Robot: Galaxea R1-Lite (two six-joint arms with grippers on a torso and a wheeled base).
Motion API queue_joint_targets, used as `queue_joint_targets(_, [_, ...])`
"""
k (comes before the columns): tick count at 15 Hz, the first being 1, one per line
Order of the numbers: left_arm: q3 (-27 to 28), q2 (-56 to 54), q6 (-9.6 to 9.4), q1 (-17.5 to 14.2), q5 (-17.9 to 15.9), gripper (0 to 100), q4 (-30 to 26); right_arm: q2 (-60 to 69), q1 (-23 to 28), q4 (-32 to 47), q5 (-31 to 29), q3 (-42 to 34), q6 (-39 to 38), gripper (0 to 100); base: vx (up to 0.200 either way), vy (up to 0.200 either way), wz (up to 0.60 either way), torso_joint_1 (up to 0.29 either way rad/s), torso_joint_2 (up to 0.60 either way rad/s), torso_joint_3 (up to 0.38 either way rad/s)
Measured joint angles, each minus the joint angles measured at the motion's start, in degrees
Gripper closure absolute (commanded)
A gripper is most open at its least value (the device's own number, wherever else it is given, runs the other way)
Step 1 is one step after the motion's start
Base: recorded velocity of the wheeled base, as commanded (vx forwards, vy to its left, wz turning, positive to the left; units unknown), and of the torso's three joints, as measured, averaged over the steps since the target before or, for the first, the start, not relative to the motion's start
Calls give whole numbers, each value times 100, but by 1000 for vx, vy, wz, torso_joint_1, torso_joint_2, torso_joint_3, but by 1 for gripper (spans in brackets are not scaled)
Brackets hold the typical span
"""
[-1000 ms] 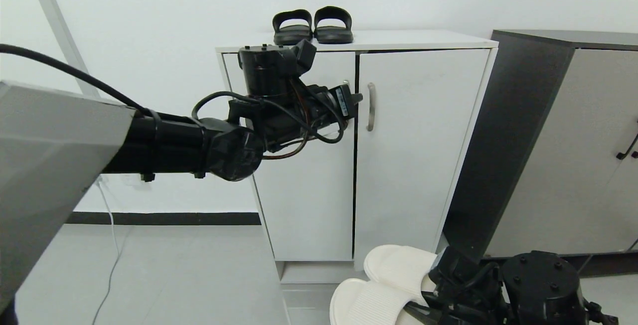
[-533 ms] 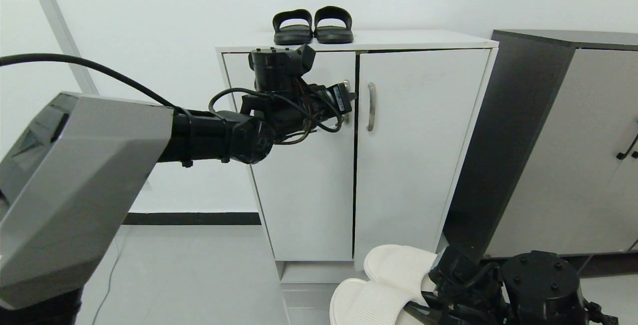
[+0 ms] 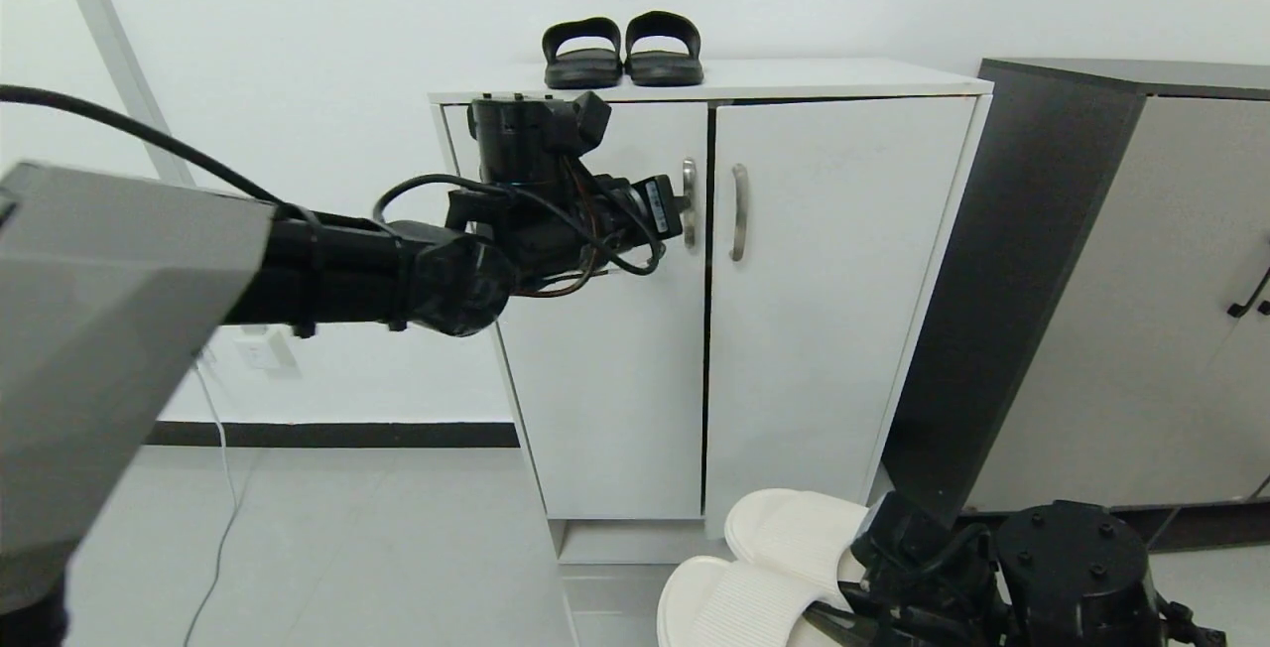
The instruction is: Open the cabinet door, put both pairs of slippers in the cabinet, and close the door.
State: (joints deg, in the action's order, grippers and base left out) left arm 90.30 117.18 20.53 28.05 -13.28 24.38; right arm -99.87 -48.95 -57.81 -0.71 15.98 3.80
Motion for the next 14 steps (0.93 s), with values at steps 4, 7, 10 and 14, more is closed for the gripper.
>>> queue_joint_targets(4, [-1495,-1202,-277,107,-24,100,9,-29,-6,2,0,-5,71,100,0,0,0,0,0,0])
queue_joint_targets(7, [-1652,-1436,-288,155,-7,100,-20,-40,-9,0,9,-37,73,100,133,0,0,0,3,0])
queue_joint_targets(10, [-1668,-1458,-288,193,-44,100,-35,-66,-4,0,17,-41,73,100,200,0,0,-1,2,2])
queue_joint_targets(14, [-1668,-1458,-294,321,-130,100,63,-79,-4,-2,16,-52,76,100,50,0,0,3,-1,-1])
